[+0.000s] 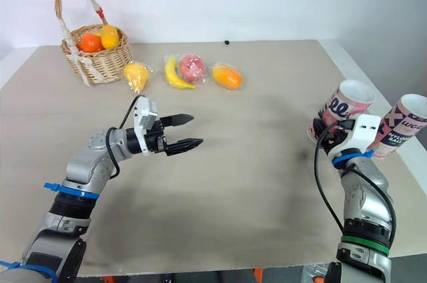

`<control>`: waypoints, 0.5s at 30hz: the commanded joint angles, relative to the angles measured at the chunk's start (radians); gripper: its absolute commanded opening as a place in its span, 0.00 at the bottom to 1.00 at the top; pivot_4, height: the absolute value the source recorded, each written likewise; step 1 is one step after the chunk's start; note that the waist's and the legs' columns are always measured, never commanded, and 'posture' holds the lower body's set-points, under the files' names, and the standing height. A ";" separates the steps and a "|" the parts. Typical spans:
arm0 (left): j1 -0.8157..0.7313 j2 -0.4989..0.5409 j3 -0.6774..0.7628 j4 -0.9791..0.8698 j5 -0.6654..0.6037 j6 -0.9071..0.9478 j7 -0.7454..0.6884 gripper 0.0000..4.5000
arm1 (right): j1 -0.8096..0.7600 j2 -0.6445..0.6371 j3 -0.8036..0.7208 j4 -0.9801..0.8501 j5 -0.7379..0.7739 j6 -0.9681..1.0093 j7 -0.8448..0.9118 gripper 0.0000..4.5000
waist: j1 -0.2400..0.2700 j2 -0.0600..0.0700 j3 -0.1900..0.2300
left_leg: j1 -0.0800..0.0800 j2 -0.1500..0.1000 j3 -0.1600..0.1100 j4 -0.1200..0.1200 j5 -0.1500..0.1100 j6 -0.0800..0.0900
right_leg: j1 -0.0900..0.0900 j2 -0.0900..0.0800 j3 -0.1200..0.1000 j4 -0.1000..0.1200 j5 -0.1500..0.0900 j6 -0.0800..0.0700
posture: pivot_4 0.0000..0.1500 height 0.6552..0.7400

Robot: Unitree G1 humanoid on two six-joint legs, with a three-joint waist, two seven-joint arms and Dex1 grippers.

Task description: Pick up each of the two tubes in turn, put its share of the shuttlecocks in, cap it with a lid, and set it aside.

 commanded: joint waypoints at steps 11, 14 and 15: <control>-0.109 -0.014 0.004 -0.065 -0.031 0.010 -0.028 1.00 | 0.000 -0.018 0.061 0.115 -0.056 -0.095 0.002 0.99 | 0.000 0.000 0.000 | 0.005 0.000 0.001 0.001 0.000 0.000 | 0.006 0.000 0.002 -0.001 0.001 0.002 | 1.00 0.88; -0.121 -0.013 0.006 -0.063 -0.032 0.018 -0.027 1.00 | 0.021 -0.022 0.064 0.099 -0.040 -0.068 0.008 0.99 | 0.000 0.000 0.000 | 0.005 0.000 0.001 0.001 0.000 0.000 | 0.006 0.000 0.002 -0.001 0.001 0.002 | 1.00 0.88; -0.123 -0.013 0.006 -0.063 -0.033 0.021 -0.026 1.00 | 0.033 -0.023 0.064 0.088 -0.032 -0.062 0.019 0.99 | 0.000 0.000 0.000 | 0.005 0.000 0.001 0.001 0.000 0.000 | 0.006 0.000 0.002 -0.001 0.001 0.002 | 1.00 0.88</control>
